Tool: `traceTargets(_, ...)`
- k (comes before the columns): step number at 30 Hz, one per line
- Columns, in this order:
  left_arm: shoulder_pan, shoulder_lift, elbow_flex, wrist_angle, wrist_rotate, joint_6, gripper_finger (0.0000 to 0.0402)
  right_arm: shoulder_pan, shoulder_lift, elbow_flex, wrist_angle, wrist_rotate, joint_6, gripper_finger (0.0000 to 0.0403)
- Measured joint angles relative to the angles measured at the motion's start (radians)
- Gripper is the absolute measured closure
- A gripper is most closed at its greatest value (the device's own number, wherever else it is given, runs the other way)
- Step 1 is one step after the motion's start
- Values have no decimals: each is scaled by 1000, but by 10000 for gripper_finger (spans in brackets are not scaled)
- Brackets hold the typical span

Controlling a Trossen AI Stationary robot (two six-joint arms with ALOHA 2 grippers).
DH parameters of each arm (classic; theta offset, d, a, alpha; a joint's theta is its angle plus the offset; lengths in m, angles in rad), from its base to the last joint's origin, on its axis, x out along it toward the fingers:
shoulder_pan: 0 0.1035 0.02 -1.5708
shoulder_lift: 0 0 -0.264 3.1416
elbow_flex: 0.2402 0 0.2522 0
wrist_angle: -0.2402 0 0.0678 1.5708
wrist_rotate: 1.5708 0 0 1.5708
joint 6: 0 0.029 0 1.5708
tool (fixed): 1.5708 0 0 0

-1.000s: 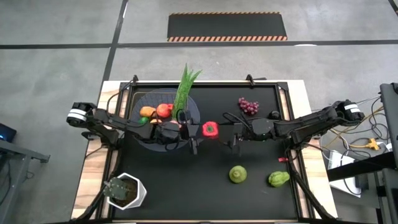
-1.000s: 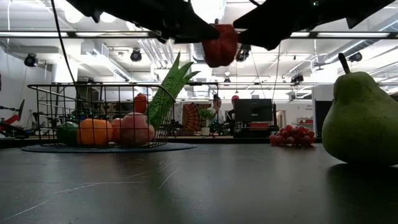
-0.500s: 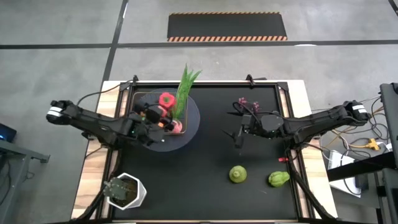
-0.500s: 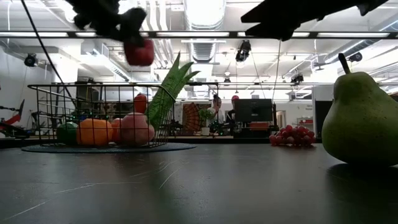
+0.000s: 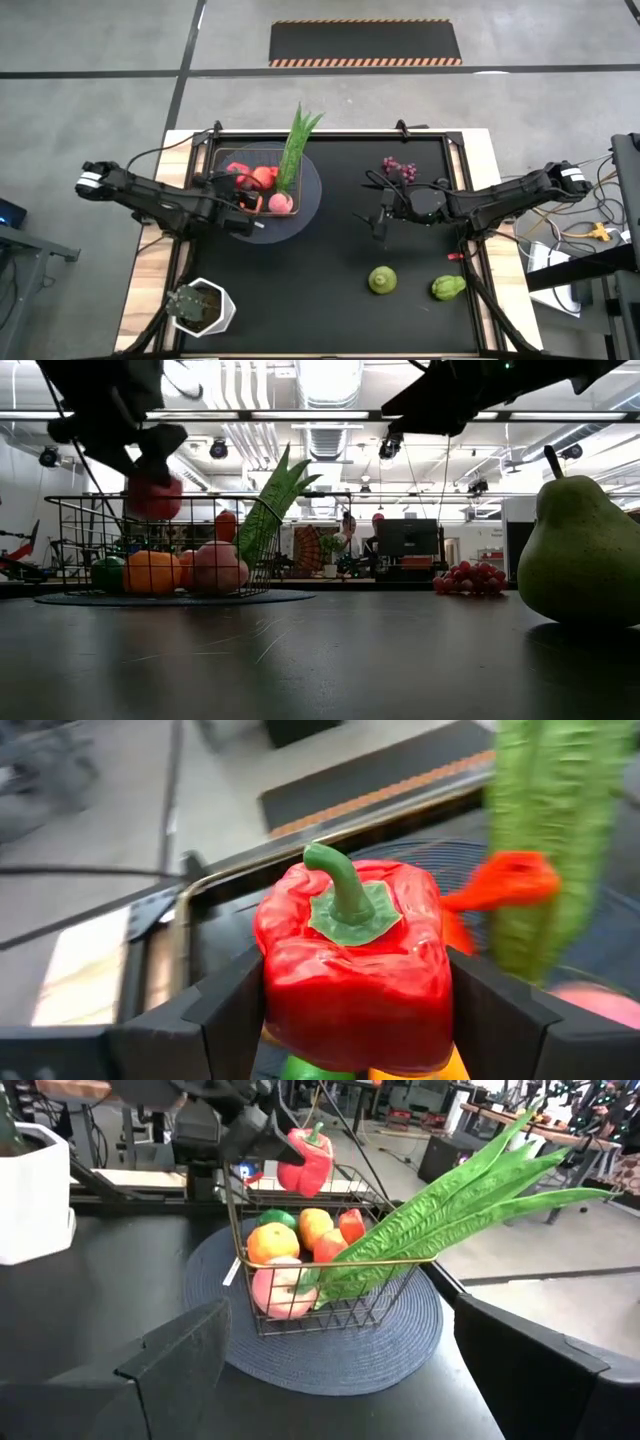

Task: Build produce basket
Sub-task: Put the red bell pepper into the wire basket

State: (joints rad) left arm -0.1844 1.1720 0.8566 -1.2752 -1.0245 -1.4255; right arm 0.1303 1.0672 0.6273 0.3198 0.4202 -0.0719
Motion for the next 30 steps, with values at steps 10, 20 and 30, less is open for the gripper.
traceTargets(10, 129, 165, -1, -1, -4, -62, 157, 0, 0, 0, 4, 0, 0, 38)
traceTargets(20, 221, 296, 3, 15, -2, -62, 157, 0, 0, 0, 4, 0, 8, 38)
traceTargets(30, 229, 305, 3, 15, -1, -61, 157, 0, 0, 0, 3, 0, 31, 38)
